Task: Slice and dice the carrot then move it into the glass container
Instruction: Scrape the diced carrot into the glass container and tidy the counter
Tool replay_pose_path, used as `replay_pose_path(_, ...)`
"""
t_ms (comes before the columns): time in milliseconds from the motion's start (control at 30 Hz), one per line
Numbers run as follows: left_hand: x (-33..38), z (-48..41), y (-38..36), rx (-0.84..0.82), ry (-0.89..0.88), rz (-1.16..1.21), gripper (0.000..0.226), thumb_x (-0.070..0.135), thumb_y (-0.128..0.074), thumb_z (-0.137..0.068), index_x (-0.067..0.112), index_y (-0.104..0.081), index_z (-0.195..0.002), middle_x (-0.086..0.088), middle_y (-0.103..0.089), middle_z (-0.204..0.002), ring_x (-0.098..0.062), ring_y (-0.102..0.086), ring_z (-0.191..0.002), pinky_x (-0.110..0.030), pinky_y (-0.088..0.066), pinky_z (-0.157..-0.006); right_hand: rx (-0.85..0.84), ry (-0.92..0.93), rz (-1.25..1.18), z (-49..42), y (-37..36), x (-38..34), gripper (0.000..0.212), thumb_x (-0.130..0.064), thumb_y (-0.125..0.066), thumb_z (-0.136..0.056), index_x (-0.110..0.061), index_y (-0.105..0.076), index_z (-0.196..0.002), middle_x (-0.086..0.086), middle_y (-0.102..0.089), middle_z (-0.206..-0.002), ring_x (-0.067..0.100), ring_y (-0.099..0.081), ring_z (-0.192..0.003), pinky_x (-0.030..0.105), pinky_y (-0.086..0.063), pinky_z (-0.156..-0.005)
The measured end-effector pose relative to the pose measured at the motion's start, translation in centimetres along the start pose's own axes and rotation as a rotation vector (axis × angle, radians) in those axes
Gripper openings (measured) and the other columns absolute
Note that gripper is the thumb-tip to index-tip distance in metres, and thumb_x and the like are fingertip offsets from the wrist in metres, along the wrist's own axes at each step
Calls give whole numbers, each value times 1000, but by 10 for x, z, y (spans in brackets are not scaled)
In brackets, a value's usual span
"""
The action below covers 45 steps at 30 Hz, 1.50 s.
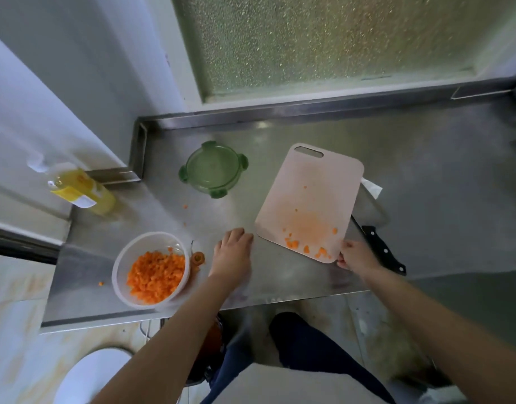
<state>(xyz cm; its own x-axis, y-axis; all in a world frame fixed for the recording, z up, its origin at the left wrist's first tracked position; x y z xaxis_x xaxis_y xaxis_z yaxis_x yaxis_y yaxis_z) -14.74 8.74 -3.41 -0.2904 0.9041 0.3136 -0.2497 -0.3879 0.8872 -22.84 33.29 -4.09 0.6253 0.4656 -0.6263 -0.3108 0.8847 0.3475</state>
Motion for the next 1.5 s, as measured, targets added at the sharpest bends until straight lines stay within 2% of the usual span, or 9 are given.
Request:
replay_pose_path(167, -4, -3, 6, -29, -12, 42, 37, 17, -38, -96, 20, -47, -131, -1, -36, -141, -22, -28, -131, -35, -23, -106, -154, 127, 462, 5, 3, -7, 35, -23, -45, -99, -13, -47, -66, 0, -45, -59, 14, -45, -54, 20, -35, -46)
replay_pose_path(333, -21, -11, 24, 15, 33, 47, 33, 17, -41, -96, 15, -51, -128, -8, -39, -137, -28, -36, -125, -36, -29, -102, -60, 427, 1065, 20, -11, -51, 37, -28, -41, -98, -2, -43, -123, 15, -47, -124, 31, -47, -114, 34, -40, -88)
replay_pose_path(533, -57, -21, 48, 139, 242, -86, 33, 20, -41, -95, 14, -48, -127, -7, -43, -133, -26, -38, -125, -33, -26, -102, -160, 687, 811, 7, -80, -126, 33, -10, -44, -96, 5, -44, -126, 20, -45, -130, 32, -40, -123, 31, -28, -97)
replay_pose_path(700, -71, -30, 49, 8, 330, -228, 61, 39, -55, -87, 12, -32, -137, -11, -31, -142, -28, -30, -132, -39, -26, -109, -260, 444, 518, -27, -142, -164, 14, -14, -50, -93, -7, -58, -84, 9, -54, -83, 24, -53, -83, 32, -40, -78)
replay_pose_path(800, -72, -34, 49, -41, 333, -110, 57, 34, -57, -87, 12, -34, -134, -10, -34, -136, -29, -37, -125, -39, -39, -96, -317, 179, 165, -37, -169, -168, 27, -13, -54, -95, 9, -60, -110, 20, -60, -95, 33, -59, -90, 39, -52, -88)
replay_pose_path(900, -73, -33, 51, -56, 329, -41, 57, 32, -61, -85, 12, -36, -131, -9, -32, -134, -29, -35, -125, -41, -43, -92, -328, -48, -64, -44, -188, -172, 40, -16, -56, -95, 10, -52, -125, 10, -59, -85, 18, -49, -60, 26, -45, -58)
replay_pose_path(1167, -76, -35, 50, -39, 313, -55, 59, 35, -65, -82, 12, -38, -129, -10, -36, -131, -29, -39, -121, -40, -43, -92, -255, -207, -222, -60, -207, -182, 21, -19, -58, -95, -10, -49, -78, 2, -47, -69, 9, -40, -53, 15, -36, -36)
replay_pose_path(1300, -78, -37, 48, -42, 301, -82, 58, 38, -64, -82, 12, -39, -127, -10, -38, -129, -29, -42, -118, -37, -41, -93, -224, -189, -352, -59, -197, -177, 32, -14, -56, -95, -6, -52, -126, 11, -59, -120, 23, -60, -104, 30, -51, -71)
replay_pose_path(1500, -89, -35, 64, -15, 253, -27, 42, 37, -48, -91, 15, -48, -127, -9, -48, -131, -28, -46, -121, -38, -22, -109, -246, -76, -445, -36, -175, -176, 13, -11, -51, -97, -13, -54, -84, 6, -61, -104, 16, -60, -81, 32, -48, -81)
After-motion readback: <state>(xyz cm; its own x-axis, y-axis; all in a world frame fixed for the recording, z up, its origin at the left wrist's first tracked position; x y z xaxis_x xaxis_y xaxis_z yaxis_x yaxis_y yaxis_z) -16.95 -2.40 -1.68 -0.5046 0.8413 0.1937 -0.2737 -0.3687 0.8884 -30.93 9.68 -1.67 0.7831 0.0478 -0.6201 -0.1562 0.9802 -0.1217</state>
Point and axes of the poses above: each hand's wrist, its own z-axis away from the middle knuckle, its own y-axis out of the back of the hand, x = y × z, the point moved 4 cm from there along -z, towards the middle knuckle
